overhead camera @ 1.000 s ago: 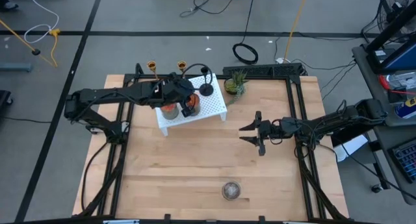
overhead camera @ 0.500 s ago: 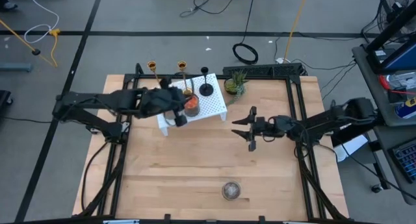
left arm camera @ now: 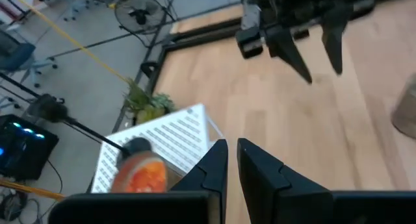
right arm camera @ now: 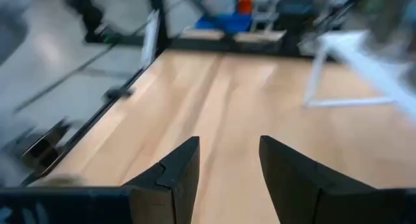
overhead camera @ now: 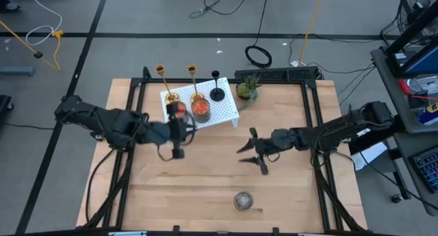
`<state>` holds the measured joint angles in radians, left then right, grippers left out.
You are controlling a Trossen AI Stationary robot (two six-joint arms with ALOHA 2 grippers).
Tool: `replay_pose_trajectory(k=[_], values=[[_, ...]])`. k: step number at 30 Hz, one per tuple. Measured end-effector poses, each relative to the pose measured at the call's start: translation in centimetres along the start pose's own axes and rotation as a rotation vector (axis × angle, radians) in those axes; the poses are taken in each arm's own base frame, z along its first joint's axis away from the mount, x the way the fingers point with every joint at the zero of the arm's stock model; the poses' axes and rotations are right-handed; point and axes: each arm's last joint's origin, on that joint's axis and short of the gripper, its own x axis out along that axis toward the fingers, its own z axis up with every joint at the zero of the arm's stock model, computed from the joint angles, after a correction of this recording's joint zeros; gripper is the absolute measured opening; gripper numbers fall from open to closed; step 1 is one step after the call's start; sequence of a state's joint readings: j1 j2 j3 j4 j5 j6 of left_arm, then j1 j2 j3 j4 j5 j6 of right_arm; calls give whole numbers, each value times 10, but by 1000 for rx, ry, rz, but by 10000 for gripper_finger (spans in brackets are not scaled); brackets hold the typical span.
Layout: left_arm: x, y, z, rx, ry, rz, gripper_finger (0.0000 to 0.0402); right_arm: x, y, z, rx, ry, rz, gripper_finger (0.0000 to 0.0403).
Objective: Pick & Place candle stick holders
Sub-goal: Put the brown scented candle on the shelf
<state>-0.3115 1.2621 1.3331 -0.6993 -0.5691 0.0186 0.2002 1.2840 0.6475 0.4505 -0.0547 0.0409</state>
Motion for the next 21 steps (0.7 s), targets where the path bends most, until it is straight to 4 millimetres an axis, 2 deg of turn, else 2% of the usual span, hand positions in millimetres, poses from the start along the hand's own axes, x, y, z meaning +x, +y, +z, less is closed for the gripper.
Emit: replay_pose_trajectory(k=[4,9,14,21], values=[[-4,-16,-10,0,14,-14,40,5,21,-8,6,108,74,155],[11,-46,-42,23,43,-66,40,5,40,-19,-37,189,146,155],[28,-69,-71,-59,3,-113,40,12,42,-22,15,183,154,155],[39,-88,-100,-149,-75,-163,40,31,40,-31,122,215,352,155]])
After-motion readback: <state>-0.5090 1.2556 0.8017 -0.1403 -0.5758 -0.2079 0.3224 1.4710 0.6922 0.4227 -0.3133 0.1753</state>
